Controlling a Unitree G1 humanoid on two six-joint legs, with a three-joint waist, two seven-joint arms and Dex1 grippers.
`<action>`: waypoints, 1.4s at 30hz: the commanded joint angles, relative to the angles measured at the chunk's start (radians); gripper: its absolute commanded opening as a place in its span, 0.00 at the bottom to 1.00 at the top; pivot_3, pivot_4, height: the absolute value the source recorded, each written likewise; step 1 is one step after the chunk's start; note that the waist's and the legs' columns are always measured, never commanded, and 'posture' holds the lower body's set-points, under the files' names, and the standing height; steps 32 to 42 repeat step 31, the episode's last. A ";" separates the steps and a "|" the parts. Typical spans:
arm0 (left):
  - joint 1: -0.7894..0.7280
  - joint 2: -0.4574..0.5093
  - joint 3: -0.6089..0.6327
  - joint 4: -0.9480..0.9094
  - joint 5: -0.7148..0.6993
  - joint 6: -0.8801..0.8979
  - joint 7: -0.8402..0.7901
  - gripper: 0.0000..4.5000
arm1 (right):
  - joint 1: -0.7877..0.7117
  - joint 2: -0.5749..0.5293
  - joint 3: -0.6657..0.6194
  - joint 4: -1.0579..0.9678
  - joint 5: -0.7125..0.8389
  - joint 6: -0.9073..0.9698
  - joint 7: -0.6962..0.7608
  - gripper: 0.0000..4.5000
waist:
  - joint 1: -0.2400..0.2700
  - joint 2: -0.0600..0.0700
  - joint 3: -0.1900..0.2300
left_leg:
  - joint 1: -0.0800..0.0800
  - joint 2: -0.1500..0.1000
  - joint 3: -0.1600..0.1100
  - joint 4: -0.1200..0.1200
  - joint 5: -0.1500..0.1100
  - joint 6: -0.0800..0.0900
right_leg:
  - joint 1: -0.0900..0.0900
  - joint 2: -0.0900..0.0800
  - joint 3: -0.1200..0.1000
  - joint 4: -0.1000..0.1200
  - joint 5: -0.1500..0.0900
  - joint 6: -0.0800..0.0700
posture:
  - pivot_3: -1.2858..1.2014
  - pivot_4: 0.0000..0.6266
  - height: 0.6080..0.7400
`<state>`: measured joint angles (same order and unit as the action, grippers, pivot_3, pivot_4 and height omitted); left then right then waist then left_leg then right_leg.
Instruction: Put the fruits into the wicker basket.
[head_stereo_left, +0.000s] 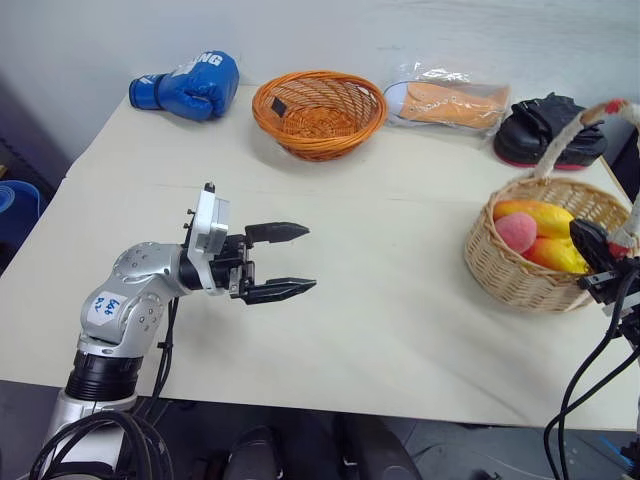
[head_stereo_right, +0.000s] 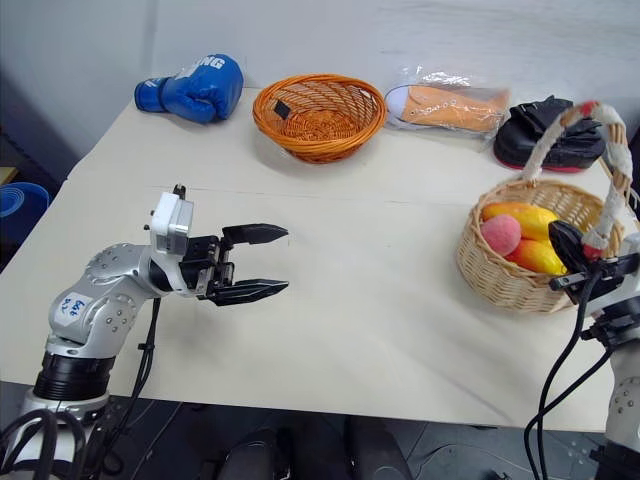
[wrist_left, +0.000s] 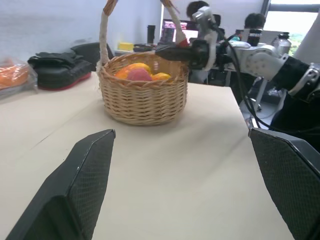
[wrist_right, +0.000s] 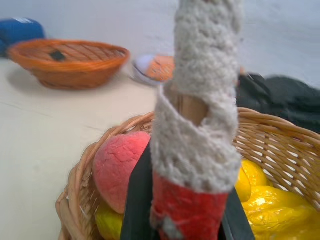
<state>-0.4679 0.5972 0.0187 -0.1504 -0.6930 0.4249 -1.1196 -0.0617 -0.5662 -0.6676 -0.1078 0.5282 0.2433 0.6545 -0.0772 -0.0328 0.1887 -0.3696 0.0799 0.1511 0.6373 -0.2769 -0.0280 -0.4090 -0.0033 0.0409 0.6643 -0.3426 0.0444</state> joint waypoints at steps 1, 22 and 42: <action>-0.022 0.020 0.007 0.014 0.021 -0.031 -0.055 1.00 | -0.007 -0.007 0.001 0.000 0.001 -0.044 -0.013 0.14 | -0.007 0.000 0.000 | 0.000 0.000 0.000 0.000 0.000 0.000 | 0.000 0.000 0.000 0.000 0.000 0.000 | 0.52 0.24 1.00; 0.418 0.144 0.143 0.024 0.326 -0.383 0.036 1.00 | 0.535 -0.116 0.063 -0.276 -0.033 -0.293 0.528 0.99 | -0.013 -0.003 -0.002 | 0.005 0.000 -0.001 -0.007 -0.002 0.006 | 0.004 -0.001 0.001 -0.005 0.001 0.000 | 0.52 0.24 1.00; 0.467 0.118 0.179 -0.004 0.362 -0.463 0.133 1.00 | 0.071 -0.068 0.518 -0.060 -0.177 -0.371 0.539 0.99 | 0.006 -0.002 -0.001 | 0.001 -0.001 -0.003 -0.006 -0.002 0.007 | 0.001 -0.003 -0.003 -0.004 0.002 -0.003 | 0.52 0.24 1.00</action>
